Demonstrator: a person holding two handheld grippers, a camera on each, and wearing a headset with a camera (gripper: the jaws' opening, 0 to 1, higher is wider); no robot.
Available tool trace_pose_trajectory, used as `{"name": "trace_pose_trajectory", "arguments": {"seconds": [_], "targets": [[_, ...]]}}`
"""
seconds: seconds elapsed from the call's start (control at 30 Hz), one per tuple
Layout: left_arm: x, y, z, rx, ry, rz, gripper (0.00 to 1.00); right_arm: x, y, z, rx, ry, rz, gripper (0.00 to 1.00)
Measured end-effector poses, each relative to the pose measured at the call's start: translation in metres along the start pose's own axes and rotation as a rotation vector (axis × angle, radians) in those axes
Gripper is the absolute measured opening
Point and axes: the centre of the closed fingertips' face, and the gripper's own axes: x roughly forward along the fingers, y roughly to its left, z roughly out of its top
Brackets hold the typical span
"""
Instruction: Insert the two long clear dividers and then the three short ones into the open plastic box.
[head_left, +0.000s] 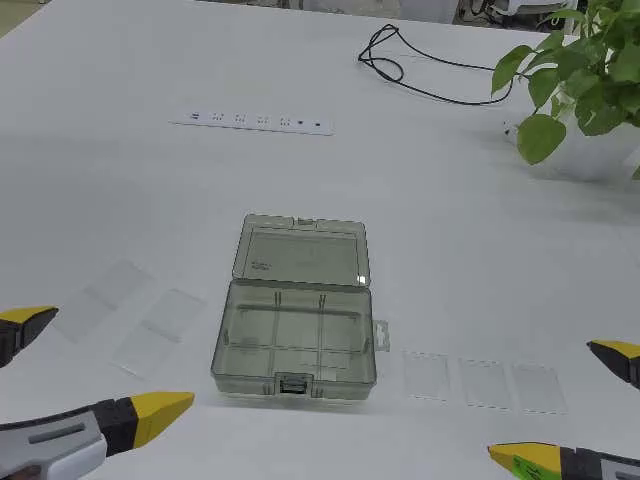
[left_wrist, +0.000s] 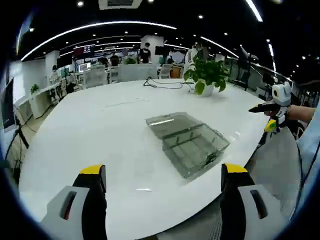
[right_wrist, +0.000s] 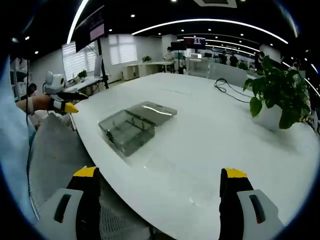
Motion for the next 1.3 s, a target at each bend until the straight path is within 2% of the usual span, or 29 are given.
{"name": "trace_pose_trajectory", "arguments": {"seconds": [0.03,0.17,0.2,0.3,0.43,0.53,0.63,0.73,0.83,0.97,1.1,1.3], "targets": [[0.000,0.001,-0.001,0.005,0.004,-0.005,0.96,0.001,0.002,-0.003,-0.001,0.011,-0.013,1.00],[-0.004,0.004,0.003,0.024,-0.002,0.002,0.96,0.001,0.008,-0.002,0.042,-0.022,-0.005,1.00],[-0.004,0.005,0.005,0.018,-0.007,0.010,0.96,0.001,0.010,-0.003,0.052,-0.014,0.003,1.00],[-0.005,0.004,0.010,-0.005,-0.033,0.014,0.96,0.002,0.012,0.003,0.006,-0.011,0.016,1.00],[0.003,0.007,0.013,-0.009,-0.040,0.024,0.96,0.008,0.003,0.010,0.035,-0.040,0.019,1.00],[0.009,0.007,0.015,-0.010,-0.045,0.022,0.96,0.014,-0.001,0.011,0.030,-0.041,0.032,1.00],[0.015,0.011,0.014,-0.006,-0.030,0.033,0.96,0.020,-0.009,0.010,0.030,-0.037,0.033,1.00],[0.017,0.013,0.017,-0.009,-0.055,0.038,0.96,0.025,-0.012,0.013,0.029,-0.050,0.045,1.00],[0.023,0.017,0.012,-0.025,-0.046,0.042,0.94,0.032,-0.017,0.012,0.022,-0.047,0.051,1.00],[0.026,0.017,0.007,-0.015,-0.050,0.043,0.94,0.041,-0.015,0.010,0.016,-0.048,0.070,1.00],[0.026,0.015,0.006,-0.018,-0.047,0.051,0.94,0.043,-0.011,0.010,0.002,-0.038,0.095,1.00],[0.026,0.014,0.008,-0.014,-0.057,0.064,0.94,0.046,-0.016,0.016,-0.025,-0.041,0.122,1.00]]}}
